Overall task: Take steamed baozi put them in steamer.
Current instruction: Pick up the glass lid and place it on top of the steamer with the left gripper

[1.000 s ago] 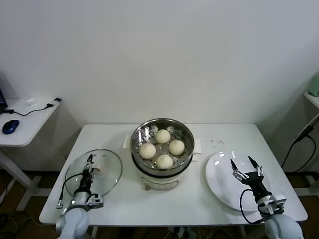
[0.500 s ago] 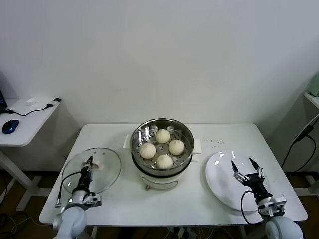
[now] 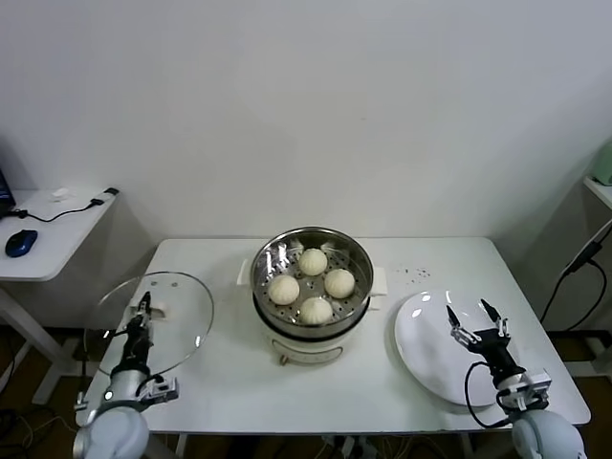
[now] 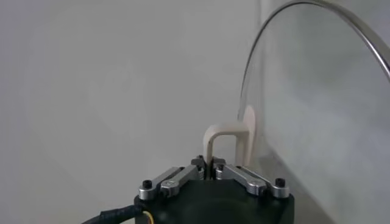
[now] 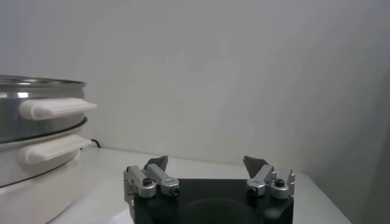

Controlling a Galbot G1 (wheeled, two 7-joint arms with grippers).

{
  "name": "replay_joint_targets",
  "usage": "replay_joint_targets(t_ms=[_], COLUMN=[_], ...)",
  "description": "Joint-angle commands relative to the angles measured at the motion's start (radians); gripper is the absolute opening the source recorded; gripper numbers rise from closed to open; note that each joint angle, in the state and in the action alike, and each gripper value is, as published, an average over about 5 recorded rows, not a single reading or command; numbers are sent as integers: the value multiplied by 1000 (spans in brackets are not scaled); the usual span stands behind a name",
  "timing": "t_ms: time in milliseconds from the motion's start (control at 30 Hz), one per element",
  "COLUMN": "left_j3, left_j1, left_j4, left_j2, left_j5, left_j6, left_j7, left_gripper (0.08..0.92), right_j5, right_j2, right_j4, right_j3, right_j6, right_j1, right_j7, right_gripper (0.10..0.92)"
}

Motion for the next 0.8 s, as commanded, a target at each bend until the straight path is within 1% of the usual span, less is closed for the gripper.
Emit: replay_joint_targets(t_ms=[33,133,200,300,367,467,600,700,800], left_j3=[53,106,151,245,324,433,545,614,674], left_j1=[118,87,45,-48,-119,-222,-337,-410,-454], left_j4=[-412,-448,-449,-449,-448,-439,-408,-367,-324], left_j2=[152,202,225,237,226,177,93,37,-16], left_j5=[-26,-21,-6,32,76,160,261,302,320], left_j6=[349,411,446,491,515,531,533,533,533], left_j7=[112,166,206,288,357,458,554,580,580], left_gripper=[142,142,142,142,142,142,142,142,142], right_j5=[-2,-5,-10,-20,-25,-30,-35,-39,-44], right_j2=[-15,-22,-27,-32,-32,-30,-30,-29,-30], right_j4=[-16,-29,-41,-63,-76,-91,-107,-119,-126], right_j3=[-5,-12,-20,-32,-38,-46,-48,-43,-39], right_j6=[1,1,1,2,2,3,5,9,14], right_j1=[22,38,52,74,89,107,119,120,118], right_j7=[3,5,8,10,13,16,17,17,17], right_gripper=[823,823,823,823,823,823,823,823,823])
